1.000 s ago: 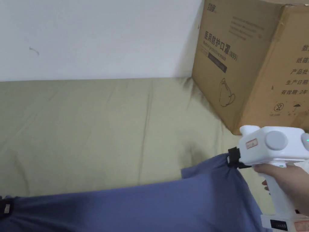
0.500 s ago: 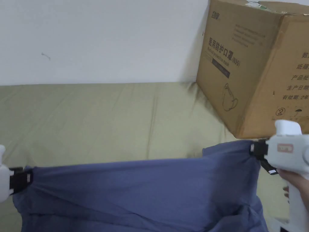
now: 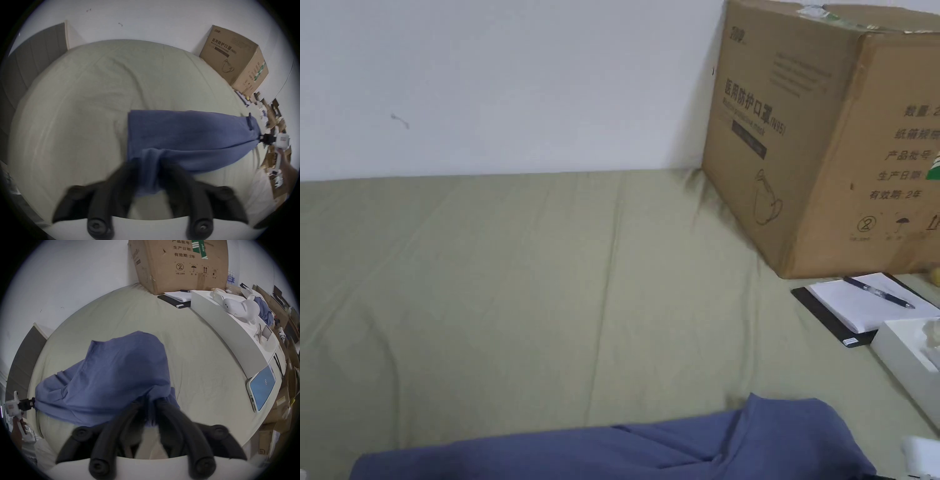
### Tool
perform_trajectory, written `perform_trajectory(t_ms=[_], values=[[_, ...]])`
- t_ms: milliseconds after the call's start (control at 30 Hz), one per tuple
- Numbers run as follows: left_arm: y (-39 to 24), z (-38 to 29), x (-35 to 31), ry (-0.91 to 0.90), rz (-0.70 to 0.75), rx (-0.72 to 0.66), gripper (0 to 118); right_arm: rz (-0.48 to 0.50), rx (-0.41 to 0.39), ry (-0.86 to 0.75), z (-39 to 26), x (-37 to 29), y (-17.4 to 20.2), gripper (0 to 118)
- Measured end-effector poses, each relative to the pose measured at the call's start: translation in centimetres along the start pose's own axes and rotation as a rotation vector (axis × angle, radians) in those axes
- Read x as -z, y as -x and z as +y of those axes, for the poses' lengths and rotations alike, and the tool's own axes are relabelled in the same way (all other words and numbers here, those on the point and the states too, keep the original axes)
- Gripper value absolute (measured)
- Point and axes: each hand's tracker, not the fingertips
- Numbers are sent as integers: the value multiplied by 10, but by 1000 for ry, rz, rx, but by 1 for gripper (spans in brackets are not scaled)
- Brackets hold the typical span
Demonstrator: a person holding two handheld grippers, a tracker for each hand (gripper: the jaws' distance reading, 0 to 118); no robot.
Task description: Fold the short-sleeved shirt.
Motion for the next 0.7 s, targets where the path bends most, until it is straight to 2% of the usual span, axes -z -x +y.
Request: perform_trajectory(t_ms=[33, 67, 100, 133, 233, 333, 367, 400, 433, 467, 500, 533, 600, 633, 700], values=[[-3, 1, -1, -11, 55, 18, 62, -15, 6, 0, 5, -1, 1, 39], [-6, 3, -5, -25, 113, 38, 99, -29, -1, -2, 8, -5, 4, 79], [-8, 4, -13, -54, 160, 47, 113, -58, -18, -2, 11, -10, 6, 106], [-10, 6, -25, -100, 174, 45, 114, -56, -35, -26, 13, -20, 8, 118], [-16, 11, -73, -228, 23, -28, 114, 6, -82, -227, 19, -67, 25, 113], [-37, 7, -114, -340, -128, -116, 113, 69, -78, -397, 14, -117, 58, 112], [-47, 2, -127, -416, -191, -120, 108, 105, -86, -458, 11, -131, 72, 108], [-60, -5, -139, -513, -215, -122, 99, 157, -100, -540, 5, -145, 87, 96], [-74, -13, -148, -613, -202, -107, 85, 191, -117, -629, -4, -154, 102, 72], [-86, -21, -157, -721, -181, -72, 51, 210, -151, -722, -11, -162, 117, 30], [-99, -28, -163, -816, -161, -28, 18, 195, -182, -810, -18, -167, 133, 1], [-109, -32, -166, -862, -124, 16, 0, 167, -187, -860, -23, -170, 145, 0], [-124, -36, -164, -925, 61, 76, 0, 181, -137, -933, -33, -174, 164, 0], [-129, -38, -166, -953, 46, 82, 0, 203, -133, -944, -35, -178, 170, 0], [-132, -41, -171, -974, 53, 74, 0, 170, -165, -965, -37, -181, 179, 0]])
